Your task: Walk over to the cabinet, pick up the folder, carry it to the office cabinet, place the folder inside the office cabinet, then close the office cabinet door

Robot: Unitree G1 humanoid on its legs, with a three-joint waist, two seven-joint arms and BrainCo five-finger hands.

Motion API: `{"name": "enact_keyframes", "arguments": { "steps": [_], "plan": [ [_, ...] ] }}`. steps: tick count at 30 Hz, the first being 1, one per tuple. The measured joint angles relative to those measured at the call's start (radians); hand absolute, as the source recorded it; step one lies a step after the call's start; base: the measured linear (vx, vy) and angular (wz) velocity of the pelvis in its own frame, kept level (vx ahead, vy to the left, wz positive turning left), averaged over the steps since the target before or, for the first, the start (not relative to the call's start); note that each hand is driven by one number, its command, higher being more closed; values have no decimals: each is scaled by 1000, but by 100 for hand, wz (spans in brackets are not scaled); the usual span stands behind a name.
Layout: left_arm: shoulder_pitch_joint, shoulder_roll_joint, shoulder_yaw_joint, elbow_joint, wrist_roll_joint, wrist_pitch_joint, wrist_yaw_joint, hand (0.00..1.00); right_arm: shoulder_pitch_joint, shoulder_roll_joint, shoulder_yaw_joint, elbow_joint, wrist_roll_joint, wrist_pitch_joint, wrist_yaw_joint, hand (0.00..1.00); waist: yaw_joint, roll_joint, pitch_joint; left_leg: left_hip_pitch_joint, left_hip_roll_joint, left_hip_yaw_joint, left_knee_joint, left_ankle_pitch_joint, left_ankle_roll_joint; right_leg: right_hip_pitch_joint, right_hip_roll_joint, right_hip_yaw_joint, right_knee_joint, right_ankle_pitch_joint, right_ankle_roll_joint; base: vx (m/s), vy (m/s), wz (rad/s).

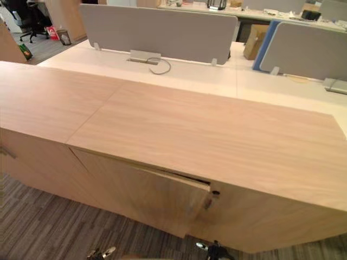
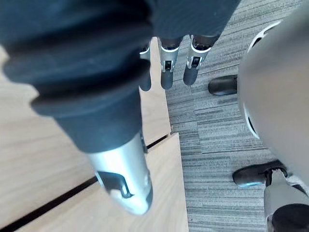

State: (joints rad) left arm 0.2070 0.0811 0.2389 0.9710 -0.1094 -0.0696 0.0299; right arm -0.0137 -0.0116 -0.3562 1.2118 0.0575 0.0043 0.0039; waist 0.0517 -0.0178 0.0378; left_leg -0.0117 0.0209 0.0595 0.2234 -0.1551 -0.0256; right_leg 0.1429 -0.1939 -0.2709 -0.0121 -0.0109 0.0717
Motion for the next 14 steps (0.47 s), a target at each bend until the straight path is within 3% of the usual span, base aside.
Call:
{"name": "enact_keyframes", "arguments": {
  "steps": [4, 14],
  "plan": [
    [-4, 13, -53, 0, 61, -7, 14, 0, 8, -1, 4, -1, 0, -4, -8, 0, -9, 3, -23, 36, -12, 9, -68, 24, -3, 7, -5, -2, -21, 3, 5, 164, 13, -7],
    [-11, 55, -183, -2, 107, -25, 14, 0, 29, -7, 4, 0, -1, -1, -33, 0, -18, 4, -30, 85, 18, 34, -125, 35, -19, 17, 20, -3, -46, 17, 26, 26, -25, -12]
  ]
}}
